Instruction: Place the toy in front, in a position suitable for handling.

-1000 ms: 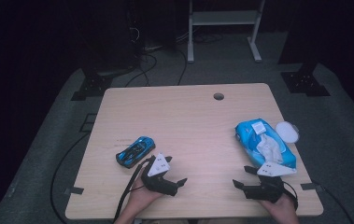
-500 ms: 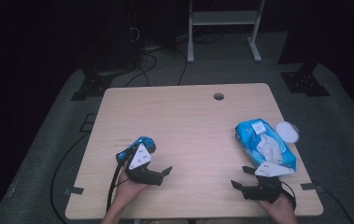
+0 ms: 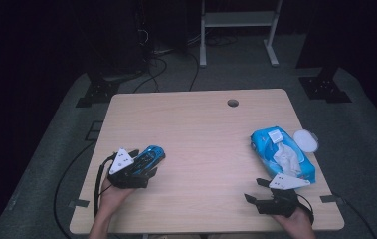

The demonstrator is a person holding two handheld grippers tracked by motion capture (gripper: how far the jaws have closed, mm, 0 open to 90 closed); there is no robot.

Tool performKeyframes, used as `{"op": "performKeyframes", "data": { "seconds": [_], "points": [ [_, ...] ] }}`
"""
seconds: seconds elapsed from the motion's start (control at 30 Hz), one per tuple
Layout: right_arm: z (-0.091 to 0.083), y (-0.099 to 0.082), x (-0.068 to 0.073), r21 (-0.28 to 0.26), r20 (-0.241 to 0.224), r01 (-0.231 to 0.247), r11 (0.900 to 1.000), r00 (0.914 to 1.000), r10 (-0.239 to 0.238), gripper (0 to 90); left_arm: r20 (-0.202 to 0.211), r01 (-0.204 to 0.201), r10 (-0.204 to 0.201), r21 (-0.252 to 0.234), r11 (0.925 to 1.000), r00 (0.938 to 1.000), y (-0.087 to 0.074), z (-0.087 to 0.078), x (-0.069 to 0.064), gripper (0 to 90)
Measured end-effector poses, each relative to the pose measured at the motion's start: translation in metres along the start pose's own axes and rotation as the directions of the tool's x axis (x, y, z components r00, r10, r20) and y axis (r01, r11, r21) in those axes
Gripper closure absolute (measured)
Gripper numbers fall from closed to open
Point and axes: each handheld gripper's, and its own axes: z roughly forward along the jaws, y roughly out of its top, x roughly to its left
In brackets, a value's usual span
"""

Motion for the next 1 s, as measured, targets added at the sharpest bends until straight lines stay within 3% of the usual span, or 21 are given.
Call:
{"op": "performKeyframes", "data": {
  "seconds": [0.17,0.57,0.63,0.67,0.7,0.8,1.0],
  "points": [
    [0.001,0.000,0.000,0.005,-0.002,0.002,1.0000,1.0000,-0.002,26.4,-0.022,0.024,-0.024,0.013,0.9996,0.9995,-0.006,0.002,0.013,7.5],
    [0.004,-0.001,0.003,0.020,-0.007,0.008,0.9998,0.9999,-0.008,26.4,-0.036,-0.001,0.005,0.116,0.9933,0.9993,-0.013,0.021,0.024,7.5],
    [0.004,-0.001,0.003,0.021,-0.008,0.009,0.9997,0.9999,-0.009,26.4,-0.030,-0.002,0.006,0.139,0.9903,0.9995,-0.014,0.025,0.024,7.5],
    [0.004,-0.001,0.003,0.024,-0.010,0.009,0.9997,0.9999,-0.009,26.4,-0.033,-0.009,0.015,0.175,0.9845,0.9993,-0.015,0.029,0.024,7.5],
    [0.004,-0.001,0.003,0.024,-0.010,0.009,0.9997,0.9999,-0.009,26.4,-0.033,-0.009,0.015,0.175,0.9845,0.9993,-0.015,0.029,0.024,7.5],
    [0.005,-0.001,0.004,0.027,-0.011,0.010,0.9996,0.9999,-0.009,26.4,-0.060,-0.027,0.044,0.246,0.9690,0.9972,-0.019,0.033,0.023,7.8],
    [0.005,-0.001,0.004,0.026,-0.013,0.017,0.9995,0.9998,-0.017,26.4,-0.075,-0.015,0.038,0.288,0.9576,0.9965,-0.024,0.038,0.024,8.2]
  ]
}}
